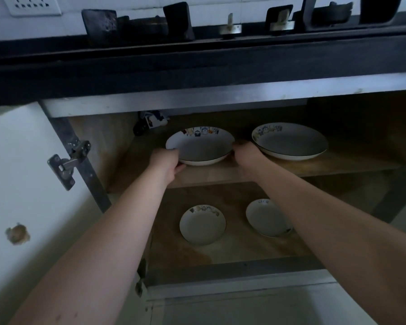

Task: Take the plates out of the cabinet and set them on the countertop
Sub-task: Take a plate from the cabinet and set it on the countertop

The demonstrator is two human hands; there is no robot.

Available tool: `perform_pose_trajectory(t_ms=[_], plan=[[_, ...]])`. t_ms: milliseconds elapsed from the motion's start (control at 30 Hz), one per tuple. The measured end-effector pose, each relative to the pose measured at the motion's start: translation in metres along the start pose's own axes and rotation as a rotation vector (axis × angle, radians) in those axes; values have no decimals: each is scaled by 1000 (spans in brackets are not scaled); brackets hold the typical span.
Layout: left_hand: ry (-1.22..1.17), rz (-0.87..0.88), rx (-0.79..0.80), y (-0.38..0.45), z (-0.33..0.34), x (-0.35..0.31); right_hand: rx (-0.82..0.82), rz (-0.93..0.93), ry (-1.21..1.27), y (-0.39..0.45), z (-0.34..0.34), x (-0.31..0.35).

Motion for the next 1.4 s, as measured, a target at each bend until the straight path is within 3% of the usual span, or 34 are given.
perform_pose_trajectory(t_ms=[67, 167, 300, 600, 800, 1033, 1133, 1400], plan=[[12, -10, 1, 3, 0, -3, 13, 45, 331, -2, 0, 4], [1, -35, -2, 1, -3, -3, -100, 200, 682, -4, -4, 8], [-72, -36, 16, -3, -11, 2, -124, 298, 881, -6, -13, 10], [-175, 34, 31, -18, -31, 13, -15, 325, 793, -18, -23, -1], [-173, 63, 35, -37, -35, 15, -79, 262, 706, -19, -20, 3], [-171, -150, 29, -78, -42, 4, -129, 379, 621, -49, -38, 31], [-138, -250, 26, -99, -47, 2, -108, 415, 459, -66, -47, 36], [-16, -393, 66, -180, -70, 16, -3, 489, 331, -140, -79, 70]])
Point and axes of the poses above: each hand's wrist, its own y-axis towards the middle knuckle, its own z-axis out of the palm, x = y × z, the point moved 1 cm from there along y, towards the middle knuckle, and after that the axes turned 14 degrees about -z, right-handed, at the moved point
